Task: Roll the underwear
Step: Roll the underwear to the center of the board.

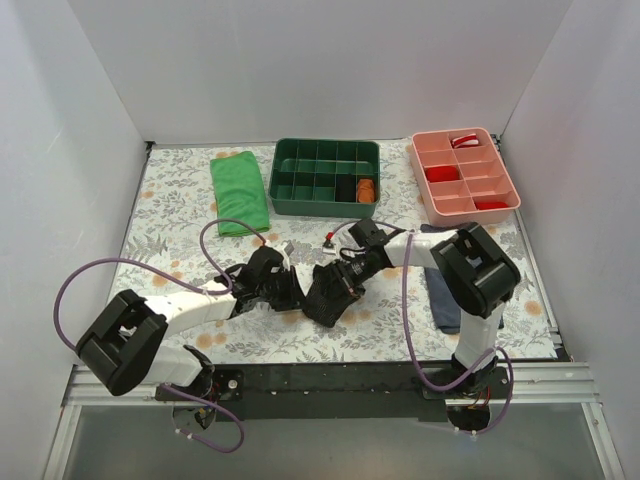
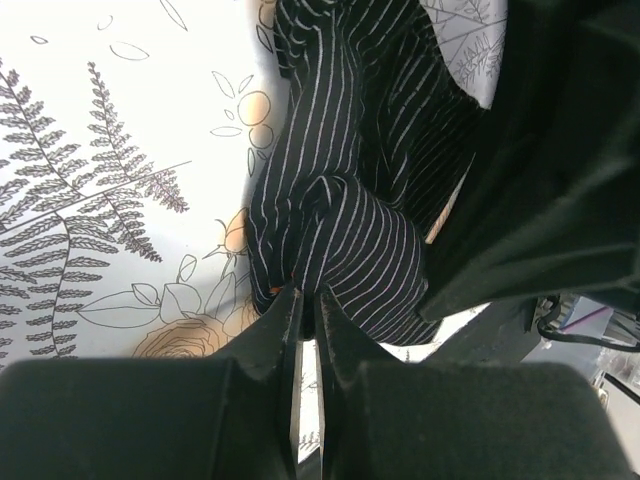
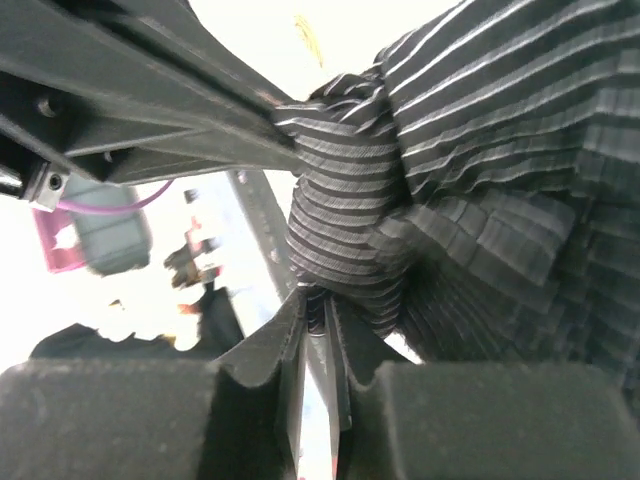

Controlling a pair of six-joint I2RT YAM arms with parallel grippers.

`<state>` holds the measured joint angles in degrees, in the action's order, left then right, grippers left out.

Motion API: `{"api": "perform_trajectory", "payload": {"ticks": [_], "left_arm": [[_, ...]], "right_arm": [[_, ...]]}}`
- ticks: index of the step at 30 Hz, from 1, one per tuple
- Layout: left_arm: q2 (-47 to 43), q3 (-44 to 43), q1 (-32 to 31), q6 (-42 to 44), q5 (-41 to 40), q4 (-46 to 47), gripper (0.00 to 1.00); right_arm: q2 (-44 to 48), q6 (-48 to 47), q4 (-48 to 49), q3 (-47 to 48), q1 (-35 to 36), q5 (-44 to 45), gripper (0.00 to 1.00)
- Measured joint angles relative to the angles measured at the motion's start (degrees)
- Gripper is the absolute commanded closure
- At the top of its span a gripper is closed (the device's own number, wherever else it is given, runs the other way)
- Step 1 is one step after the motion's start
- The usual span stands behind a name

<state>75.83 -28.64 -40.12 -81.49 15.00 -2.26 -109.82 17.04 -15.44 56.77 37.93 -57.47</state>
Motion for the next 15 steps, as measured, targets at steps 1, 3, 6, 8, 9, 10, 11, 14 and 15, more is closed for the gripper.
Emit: {"api": "perform_trajectory", "payload": {"ticks": [1, 3, 6, 8, 9, 10, 11, 14, 15], "left_arm": [[0.1, -0.3, -0.1, -0.2, -0.3, -0.3, 1.00], [0.4, -1.1, -0.2, -0.3, -0.7, -1.0, 1.00], [1.2, -2.2, -0.2, -0.3, -0.9, -2.3, 1.00], [1.4, -2.6, -0.2, -0.4, -1.0, -2.8, 1.00], [1.4, -2.6, -0.2, -0.4, -1.0, -2.9, 1.00], [1.5, -2.9, -0.2, -0.4, -1.0, -3.3, 1.00], [1.6, -3.1, -0.2, -0.4, -1.0, -3.5, 1.00], [1.7, -3.5, -0.2, -0.4, -1.1, -4.2, 1.00], [1.7, -3.7, -0.2, -0.4, -1.1, -4.4, 1.00]], "right_arm": [[2.1, 0.4, 0.8, -0.9, 0.0, 2.2, 0.72], [6.4, 0.8, 1.9, -2.5, 0.0, 5.8, 0.66], [15.0, 0.9, 4.4, -4.1, 0.3, 12.6, 0.64], [19.4, 0.7, 6.1, -4.9, 0.5, 16.9, 0.63], [20.4, 0.7, 6.4, -5.1, 0.6, 17.6, 0.63], [21.8, 0.3, 6.4, -5.4, 1.1, 20.1, 0.63], [23.2, -0.3, 6.4, -5.7, 1.7, 22.6, 0.62], [26.9, -2.0, 5.7, -6.2, 6.7, 30.9, 0.57], [28.1, -2.4, 5.8, -6.6, 9.3, 34.0, 0.57]]}}
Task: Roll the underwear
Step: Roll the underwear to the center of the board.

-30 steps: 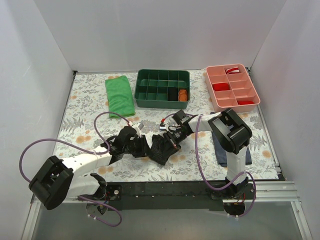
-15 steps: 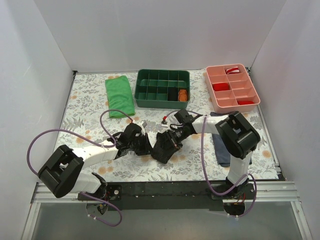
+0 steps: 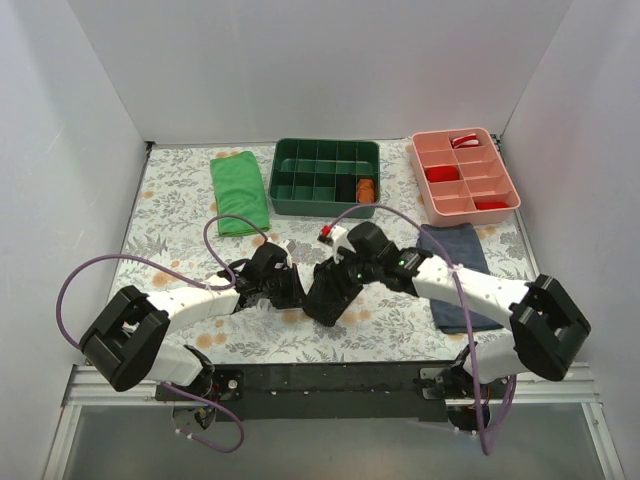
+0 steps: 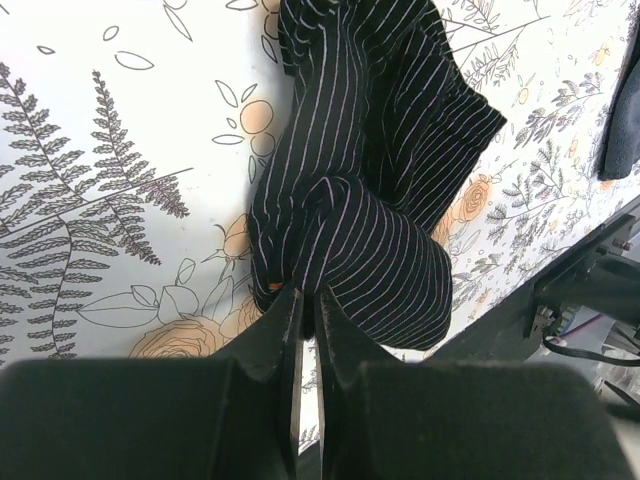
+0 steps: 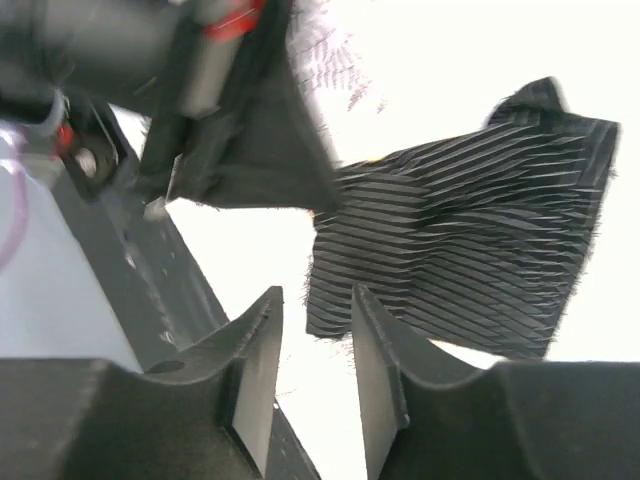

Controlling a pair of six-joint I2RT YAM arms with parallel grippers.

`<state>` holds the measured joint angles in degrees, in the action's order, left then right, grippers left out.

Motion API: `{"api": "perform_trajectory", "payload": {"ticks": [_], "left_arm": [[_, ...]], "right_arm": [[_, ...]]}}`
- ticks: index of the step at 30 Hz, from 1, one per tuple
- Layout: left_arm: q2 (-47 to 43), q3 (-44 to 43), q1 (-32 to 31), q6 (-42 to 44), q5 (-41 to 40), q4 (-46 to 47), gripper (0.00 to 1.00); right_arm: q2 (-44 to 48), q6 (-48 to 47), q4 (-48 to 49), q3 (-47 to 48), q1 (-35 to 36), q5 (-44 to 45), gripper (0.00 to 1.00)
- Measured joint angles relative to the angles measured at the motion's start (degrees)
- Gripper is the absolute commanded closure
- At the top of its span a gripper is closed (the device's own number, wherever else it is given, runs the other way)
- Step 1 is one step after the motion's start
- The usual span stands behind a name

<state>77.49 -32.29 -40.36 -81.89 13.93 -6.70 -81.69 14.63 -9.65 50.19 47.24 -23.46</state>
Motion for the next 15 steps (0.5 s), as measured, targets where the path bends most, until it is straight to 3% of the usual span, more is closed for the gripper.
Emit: {"api": "perform_trajectory", "payload": {"ticks": [4, 5, 11, 13, 15], "left_arm": [[0.0, -0.5, 0.0, 0.0, 0.0, -0.8, 1.00], [0.0, -0.5, 0.0, -0.1, 0.0, -0.9, 1.00], [0.1, -0.8, 0.0, -0.4, 0.0, -1.5, 1.00], [0.1, -0.9, 0.0, -0.4, 0.0, -1.7, 1.00], [0.1, -0.9, 0.0, -0.4, 0.0, -1.9, 1.00]], "right_arm": [[3.6, -1.3, 0.1, -2.7, 9.4, 11.3, 0.56], [3.9, -1.4, -0.1, -3.5, 11.2, 14.9, 0.52], [3.1, -2.7, -1.4, -4.8, 17.5, 27.8, 0.48], [1.9, -3.5, -1.4, -4.7, 19.5, 31.5, 0.29], [0.6, -4.5, -1.4, -4.6, 21.0, 34.1, 0.29]]}}
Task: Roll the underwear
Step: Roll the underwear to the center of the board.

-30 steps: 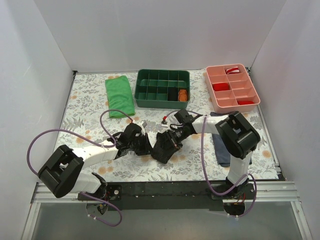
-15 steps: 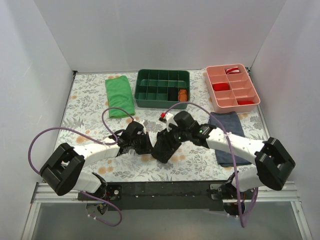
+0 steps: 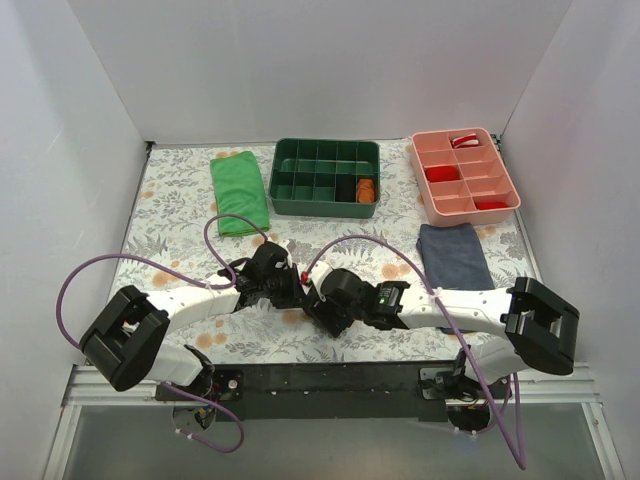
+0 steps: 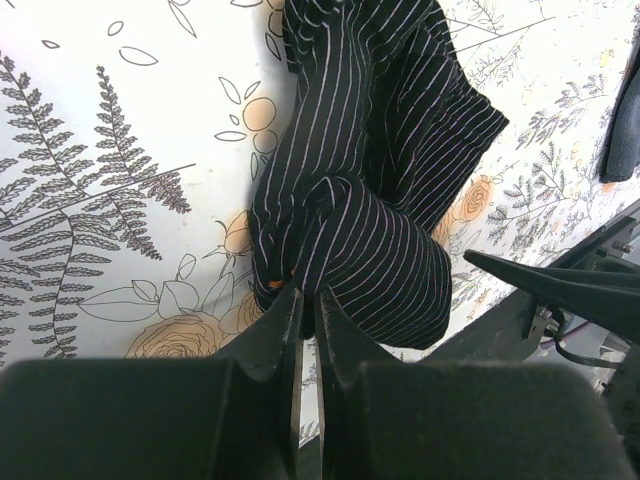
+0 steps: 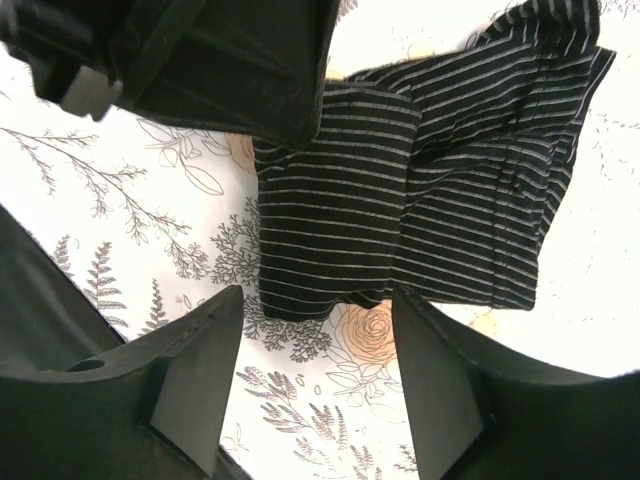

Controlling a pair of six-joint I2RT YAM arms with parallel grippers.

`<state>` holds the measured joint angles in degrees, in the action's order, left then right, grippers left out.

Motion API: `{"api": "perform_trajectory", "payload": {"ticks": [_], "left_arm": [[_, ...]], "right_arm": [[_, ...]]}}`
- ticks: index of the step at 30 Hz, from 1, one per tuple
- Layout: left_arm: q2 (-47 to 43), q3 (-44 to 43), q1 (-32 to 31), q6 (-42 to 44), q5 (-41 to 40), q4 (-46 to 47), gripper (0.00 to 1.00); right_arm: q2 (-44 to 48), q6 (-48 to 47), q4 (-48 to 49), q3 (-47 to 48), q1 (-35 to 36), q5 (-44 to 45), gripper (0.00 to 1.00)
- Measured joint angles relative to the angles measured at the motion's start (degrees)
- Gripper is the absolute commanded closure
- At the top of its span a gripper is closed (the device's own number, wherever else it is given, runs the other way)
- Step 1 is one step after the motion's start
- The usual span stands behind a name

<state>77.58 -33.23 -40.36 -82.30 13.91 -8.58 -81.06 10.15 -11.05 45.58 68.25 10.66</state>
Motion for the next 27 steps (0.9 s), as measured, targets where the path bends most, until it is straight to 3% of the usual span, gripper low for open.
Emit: {"api": "perform_trajectory", "payload": {"ticks": [18, 27], "left_arm": [[0.0, -0.3, 0.0, 0.0, 0.0, -0.4, 1.00], [0.0, -0.3, 0.0, 0.0, 0.0, -0.4, 1.00]], "right_arm": [[-5.1, -3.0, -2.0, 3.8, 9.1, 13.9, 0.31], [-8.0, -3.5, -2.1, 4.3, 10.3, 18.4, 0.31]]}}
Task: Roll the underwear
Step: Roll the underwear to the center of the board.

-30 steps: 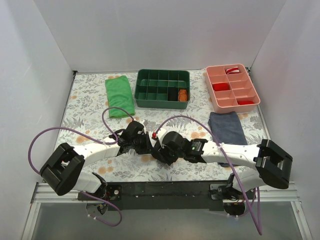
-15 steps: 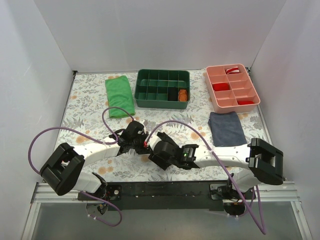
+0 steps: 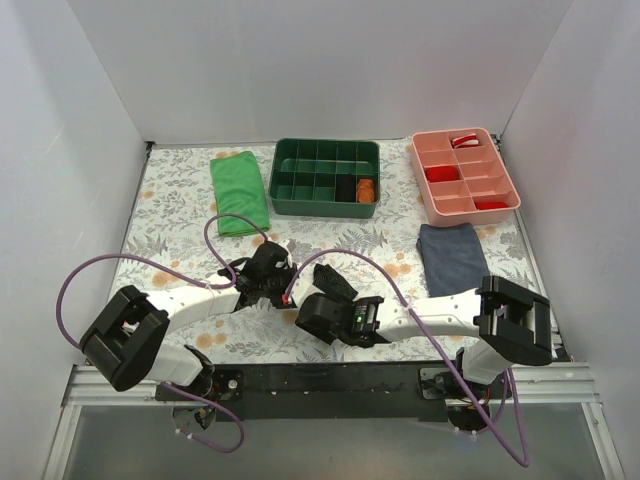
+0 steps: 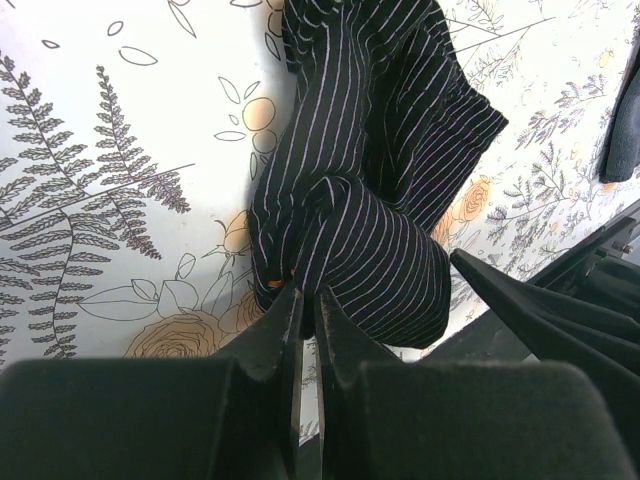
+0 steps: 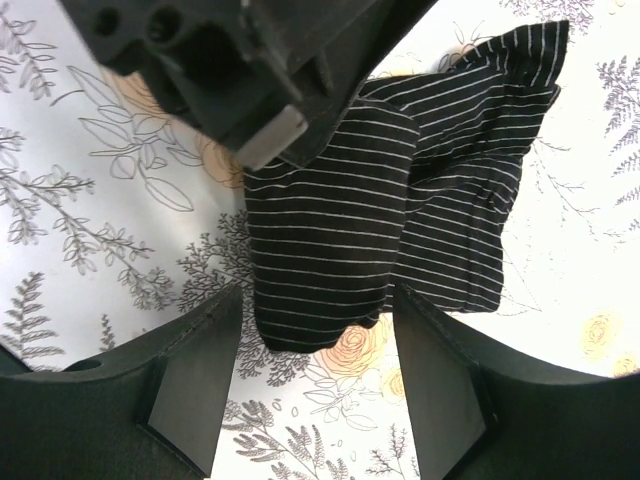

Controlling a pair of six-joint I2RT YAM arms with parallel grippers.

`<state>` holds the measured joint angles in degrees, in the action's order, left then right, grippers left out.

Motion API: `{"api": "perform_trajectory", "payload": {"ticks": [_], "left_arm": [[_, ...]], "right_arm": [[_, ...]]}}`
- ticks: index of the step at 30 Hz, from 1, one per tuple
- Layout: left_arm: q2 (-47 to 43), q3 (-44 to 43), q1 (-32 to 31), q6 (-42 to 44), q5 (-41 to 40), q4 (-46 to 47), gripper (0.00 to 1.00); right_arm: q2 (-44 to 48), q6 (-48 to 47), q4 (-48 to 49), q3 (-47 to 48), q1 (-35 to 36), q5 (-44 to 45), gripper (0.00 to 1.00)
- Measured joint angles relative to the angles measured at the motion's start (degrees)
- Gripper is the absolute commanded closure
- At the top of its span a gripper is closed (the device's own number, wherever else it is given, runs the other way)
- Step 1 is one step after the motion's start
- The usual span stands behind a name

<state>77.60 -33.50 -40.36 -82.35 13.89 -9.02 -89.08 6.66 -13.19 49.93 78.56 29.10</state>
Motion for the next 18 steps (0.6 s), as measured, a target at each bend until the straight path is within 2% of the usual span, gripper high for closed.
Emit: {"api": "perform_trajectory", "payload": {"ticks": [18], "left_arm": [[0.8, -0.7, 0.0, 0.0, 0.0, -0.2, 1.00]], "right_arm": [[-3.8, -1.3, 1.6, 0.7, 3.7, 6.7, 0.34]]}}
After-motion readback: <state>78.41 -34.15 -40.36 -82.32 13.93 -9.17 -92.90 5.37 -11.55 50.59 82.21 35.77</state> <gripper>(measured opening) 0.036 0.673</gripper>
